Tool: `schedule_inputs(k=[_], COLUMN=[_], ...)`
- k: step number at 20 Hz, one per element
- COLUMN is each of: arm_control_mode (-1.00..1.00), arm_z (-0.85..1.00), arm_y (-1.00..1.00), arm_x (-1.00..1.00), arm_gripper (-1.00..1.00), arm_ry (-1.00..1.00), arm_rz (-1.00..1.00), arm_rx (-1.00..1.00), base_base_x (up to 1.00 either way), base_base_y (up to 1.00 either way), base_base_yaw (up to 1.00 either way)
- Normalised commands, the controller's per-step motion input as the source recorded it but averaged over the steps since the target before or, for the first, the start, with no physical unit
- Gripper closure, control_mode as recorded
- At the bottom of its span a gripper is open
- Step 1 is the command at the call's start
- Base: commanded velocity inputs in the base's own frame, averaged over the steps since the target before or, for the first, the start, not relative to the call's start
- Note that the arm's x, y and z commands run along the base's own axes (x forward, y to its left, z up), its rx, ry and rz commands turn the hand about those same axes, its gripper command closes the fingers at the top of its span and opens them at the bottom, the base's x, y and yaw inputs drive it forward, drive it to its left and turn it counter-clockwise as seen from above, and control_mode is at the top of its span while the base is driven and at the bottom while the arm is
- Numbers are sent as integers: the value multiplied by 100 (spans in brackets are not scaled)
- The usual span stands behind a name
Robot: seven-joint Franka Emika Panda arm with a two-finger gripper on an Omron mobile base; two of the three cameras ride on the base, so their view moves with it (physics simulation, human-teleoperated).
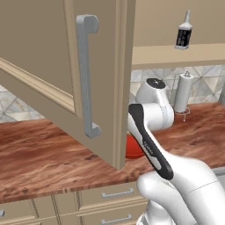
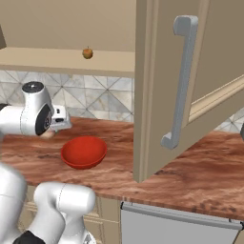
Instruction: Open the cabinet. Pick the apple and peach from the cabinet and place them into the bowl. Then close the cabinet.
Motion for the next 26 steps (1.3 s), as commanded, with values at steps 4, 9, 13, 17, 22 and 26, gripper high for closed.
schedule_inputs(k=[4, 9, 13, 17, 22, 26], arm_control_mode=[-100, -100, -100, -100, -100, -100], arm_z=[-58, -58, -48, -26, -14, -42], arm_y=[-60, -23, -6, -2, -4, -18], arm_x=[17, 56, 73, 40, 1, 2], arm_gripper=[100, 100, 100, 100, 100, 100], arm_ry=[-3, -8, -3, -1, 0, 0], arm_rz=[7, 1, 0, 0, 0, 0], arm_rx=[-14, -16, -11, -5, 0, 0], base_base_x=[0, 0, 0, 0, 0, 0], base_base_y=[0, 0, 0, 0, 0, 0], base_base_yaw=[0, 0, 0, 0, 0, 0])
